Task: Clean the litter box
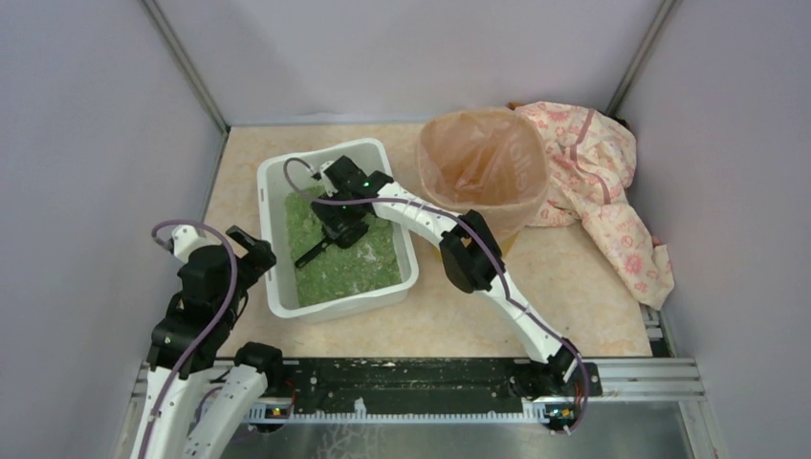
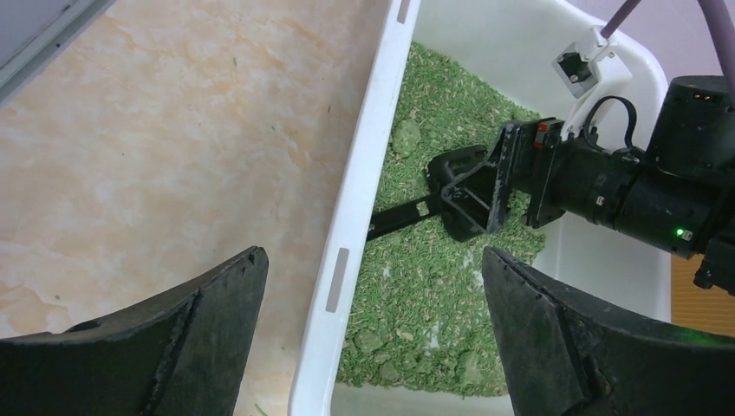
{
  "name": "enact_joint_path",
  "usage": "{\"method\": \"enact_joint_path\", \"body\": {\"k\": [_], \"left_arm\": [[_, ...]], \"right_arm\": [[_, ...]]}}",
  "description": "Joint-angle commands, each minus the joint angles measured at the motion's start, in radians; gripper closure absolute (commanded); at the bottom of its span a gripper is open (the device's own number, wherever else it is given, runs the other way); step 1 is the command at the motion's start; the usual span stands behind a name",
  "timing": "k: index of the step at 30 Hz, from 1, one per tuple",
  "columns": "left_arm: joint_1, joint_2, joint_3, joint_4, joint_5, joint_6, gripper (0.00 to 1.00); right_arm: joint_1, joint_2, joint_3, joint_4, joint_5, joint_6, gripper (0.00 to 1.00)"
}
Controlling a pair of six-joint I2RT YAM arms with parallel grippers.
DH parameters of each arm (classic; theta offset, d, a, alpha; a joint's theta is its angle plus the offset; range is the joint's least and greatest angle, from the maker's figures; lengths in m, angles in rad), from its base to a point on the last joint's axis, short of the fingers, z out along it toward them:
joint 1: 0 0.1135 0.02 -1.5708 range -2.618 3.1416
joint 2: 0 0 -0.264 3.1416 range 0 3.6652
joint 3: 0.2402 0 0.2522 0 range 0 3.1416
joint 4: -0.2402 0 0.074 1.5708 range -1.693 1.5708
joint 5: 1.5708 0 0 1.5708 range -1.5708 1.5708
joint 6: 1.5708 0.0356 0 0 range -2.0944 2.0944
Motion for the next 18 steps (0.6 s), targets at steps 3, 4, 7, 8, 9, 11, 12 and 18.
{"method": "enact_joint_path", "body": {"k": [3, 4, 7, 8, 9, 11, 12, 18], "left_arm": [[-0.002, 0.02, 0.047, -0.021, -0.015, 0.019, 0.01], [-0.002, 0.021, 0.045, -0.019, -0.013, 0.017, 0.01], [-0.002, 0.02, 0.03, -0.004, 0.003, 0.005, 0.01], [-0.002, 0.02, 0.025, 0.001, 0.01, -0.001, 0.01], [-0.002, 0.02, 0.019, 0.003, 0.015, -0.005, 0.01], [-0.002, 0.021, 0.013, 0.006, 0.024, -0.012, 0.01], [-0.002, 0.021, 0.009, 0.008, 0.026, -0.014, 0.01], [-0.001, 0.023, 0.002, 0.02, 0.021, -0.003, 0.01]], "right_arm": [[-0.069, -0.044, -0.065, 0.138, 0.002, 0.028, 0.08], [-0.07, -0.061, -0.088, 0.161, -0.016, 0.024, 0.09], [-0.069, -0.079, -0.105, 0.171, -0.05, 0.012, 0.1], [-0.066, -0.076, -0.101, 0.154, -0.057, 0.006, 0.11], [-0.064, -0.072, -0.103, 0.143, -0.063, -0.003, 0.14], [-0.059, -0.071, -0.121, 0.135, -0.062, -0.019, 0.25], [-0.057, -0.073, -0.135, 0.136, -0.058, -0.022, 0.29], [-0.049, -0.132, -0.237, 0.2, -0.046, -0.02, 0.82]]}}
